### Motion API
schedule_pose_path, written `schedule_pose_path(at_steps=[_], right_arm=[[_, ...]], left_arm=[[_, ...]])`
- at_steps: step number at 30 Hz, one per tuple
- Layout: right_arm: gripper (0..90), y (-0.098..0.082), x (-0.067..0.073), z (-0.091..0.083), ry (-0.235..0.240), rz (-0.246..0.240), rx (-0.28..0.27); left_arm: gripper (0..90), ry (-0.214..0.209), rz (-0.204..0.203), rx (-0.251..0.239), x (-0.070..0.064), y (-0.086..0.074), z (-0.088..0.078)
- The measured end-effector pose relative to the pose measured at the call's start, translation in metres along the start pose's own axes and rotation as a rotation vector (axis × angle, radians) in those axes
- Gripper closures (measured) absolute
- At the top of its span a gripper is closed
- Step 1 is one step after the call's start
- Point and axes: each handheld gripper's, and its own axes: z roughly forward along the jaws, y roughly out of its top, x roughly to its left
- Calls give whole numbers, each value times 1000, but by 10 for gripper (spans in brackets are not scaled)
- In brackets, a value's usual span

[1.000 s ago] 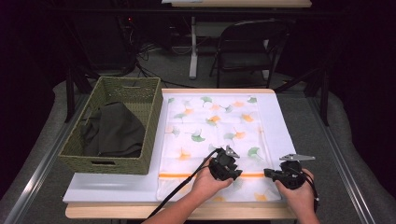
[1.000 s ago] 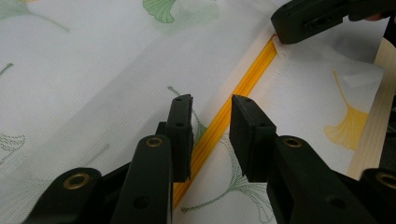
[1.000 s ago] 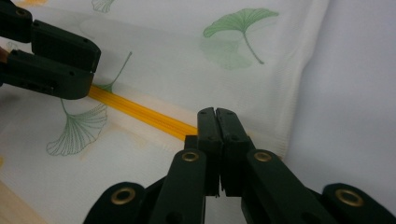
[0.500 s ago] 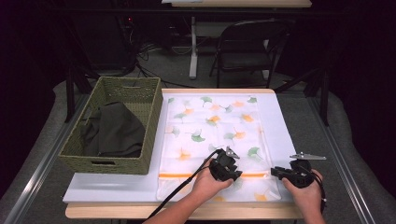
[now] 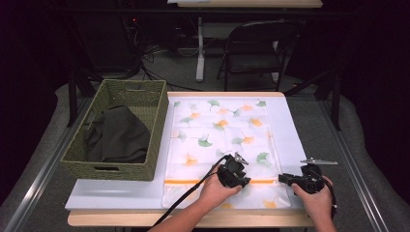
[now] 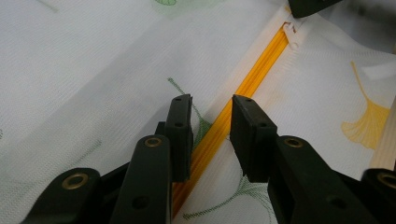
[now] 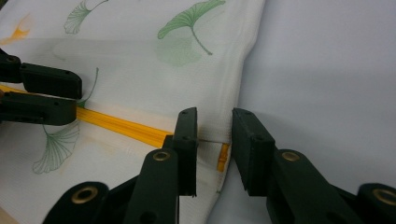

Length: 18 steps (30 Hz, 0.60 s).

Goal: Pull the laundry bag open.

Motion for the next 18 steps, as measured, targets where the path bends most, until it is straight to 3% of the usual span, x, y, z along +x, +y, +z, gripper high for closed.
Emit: schedule_pose_path(at_steps=[9, 18], right_arm=[[724, 1, 3, 2, 21, -11, 1], [808, 3, 8, 2, 39, -28, 6]], left_arm=[[693, 22, 21, -2, -3, 0, 1], [692, 39, 24, -8, -4, -1, 3]])
